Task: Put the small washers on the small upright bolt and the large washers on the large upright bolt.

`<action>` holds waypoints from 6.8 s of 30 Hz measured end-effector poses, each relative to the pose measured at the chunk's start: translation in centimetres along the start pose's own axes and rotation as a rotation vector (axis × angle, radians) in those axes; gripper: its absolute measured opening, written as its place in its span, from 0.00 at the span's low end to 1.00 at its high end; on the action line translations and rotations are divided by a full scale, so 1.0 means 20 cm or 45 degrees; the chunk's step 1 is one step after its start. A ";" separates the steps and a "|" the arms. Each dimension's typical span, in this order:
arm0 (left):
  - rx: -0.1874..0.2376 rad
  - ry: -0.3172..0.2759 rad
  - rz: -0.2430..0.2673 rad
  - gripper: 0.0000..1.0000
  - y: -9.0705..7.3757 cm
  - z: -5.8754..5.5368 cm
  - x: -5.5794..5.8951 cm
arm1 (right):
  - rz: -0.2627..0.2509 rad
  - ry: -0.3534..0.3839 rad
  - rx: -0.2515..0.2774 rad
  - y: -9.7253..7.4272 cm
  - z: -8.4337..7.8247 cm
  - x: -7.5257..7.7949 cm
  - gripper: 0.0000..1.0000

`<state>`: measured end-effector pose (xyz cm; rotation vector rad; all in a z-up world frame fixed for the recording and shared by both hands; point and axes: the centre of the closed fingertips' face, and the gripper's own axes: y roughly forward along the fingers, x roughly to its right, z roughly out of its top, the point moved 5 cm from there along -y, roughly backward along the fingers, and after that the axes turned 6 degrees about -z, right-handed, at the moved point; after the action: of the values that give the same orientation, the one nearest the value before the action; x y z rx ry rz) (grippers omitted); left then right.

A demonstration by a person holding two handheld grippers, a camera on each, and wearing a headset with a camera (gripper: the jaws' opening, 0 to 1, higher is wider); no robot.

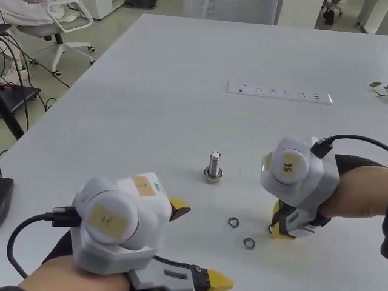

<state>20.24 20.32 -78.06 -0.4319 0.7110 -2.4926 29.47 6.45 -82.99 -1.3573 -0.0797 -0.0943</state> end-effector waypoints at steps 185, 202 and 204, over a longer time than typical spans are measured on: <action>-0.053 -0.051 0.017 0.71 0.01 -0.04 -0.03 | -0.056 0.102 -0.024 -0.05 -0.09 0.44 0.23; -0.054 -0.035 0.005 0.71 0.01 -0.04 -0.01 | -0.082 0.150 -0.027 -0.10 -0.19 0.37 0.25; -0.053 -0.034 0.003 0.71 0.01 -0.04 -0.01 | -0.079 0.155 -0.026 -0.11 -0.19 0.36 0.26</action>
<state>20.13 20.52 -78.81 -0.4784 0.7540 -2.4692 36.34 2.13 -80.87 -1.3671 -0.0185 -0.2303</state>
